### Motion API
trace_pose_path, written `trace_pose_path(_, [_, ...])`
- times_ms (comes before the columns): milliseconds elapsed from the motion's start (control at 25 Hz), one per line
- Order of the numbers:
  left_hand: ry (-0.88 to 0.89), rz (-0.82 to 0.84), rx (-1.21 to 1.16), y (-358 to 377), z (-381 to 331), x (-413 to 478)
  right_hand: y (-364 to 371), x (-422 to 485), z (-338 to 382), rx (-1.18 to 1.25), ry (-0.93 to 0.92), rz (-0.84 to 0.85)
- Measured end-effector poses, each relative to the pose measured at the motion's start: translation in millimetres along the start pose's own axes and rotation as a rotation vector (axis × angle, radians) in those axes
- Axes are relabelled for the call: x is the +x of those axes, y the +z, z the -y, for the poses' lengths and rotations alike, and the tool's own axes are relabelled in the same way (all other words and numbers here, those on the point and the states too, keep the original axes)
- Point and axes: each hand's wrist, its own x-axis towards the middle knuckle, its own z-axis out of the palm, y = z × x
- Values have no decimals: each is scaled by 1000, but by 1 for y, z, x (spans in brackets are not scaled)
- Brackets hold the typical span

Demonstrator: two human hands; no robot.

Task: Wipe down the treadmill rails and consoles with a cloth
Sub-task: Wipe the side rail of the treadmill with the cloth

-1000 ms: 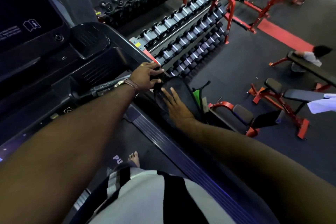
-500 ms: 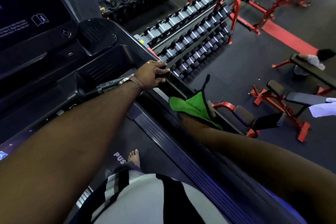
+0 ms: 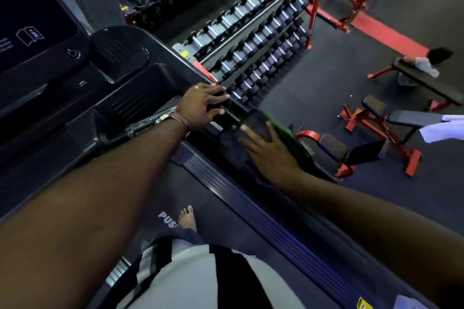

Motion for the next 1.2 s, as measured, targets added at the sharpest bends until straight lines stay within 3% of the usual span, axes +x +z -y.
trace_pose_path(120, [50,-25,33,-3,3,-1,-16,5,-31,301,-62,-94])
trace_pose_path(360, [113,4,32,-5,15,4,-31,32,-72,1026,181,204])
trace_pose_path(480, [114,-7,-5,-4,17,4,-26,28,-77,1140,295,315])
trace_pose_path(640, [95,-6,-2,-3,17,5,-50,52,-71,1283,298,507])
trace_pose_path(720, [93,-10,-9,-3,16,5,-54,64,-64,1239,266,501])
trace_pose_path(760, [94,-12,-14,-2,16,6,-61,62,-59,1105,200,466])
trace_pose_path(800, [88,-17,-21,-2,16,5,-62,57,-49,1305,148,513])
trace_pose_path(840, [79,-22,-28,-2,15,4,-77,52,-39,1772,234,540])
trace_pose_path(880, [71,-26,-36,-2,14,4,-92,55,-37,2038,266,558])
trace_pose_path(920, [68,-29,-42,-2,13,3,-87,62,-39,1782,164,478])
trace_pose_path(960, [71,-29,-39,-3,12,3,-70,64,-46,1201,67,469])
trace_pose_path(1000, [81,-24,-27,-3,12,3,-71,75,-51,857,100,463])
trace_pose_path(1080, [111,-7,-9,-5,13,3,-66,87,-49,565,152,365])
trace_pose_path(1160, [114,-2,-19,-5,14,2,-66,71,-28,441,287,288])
trace_pose_path(1200, [96,-3,-30,-6,14,1,-55,55,-17,306,304,166])
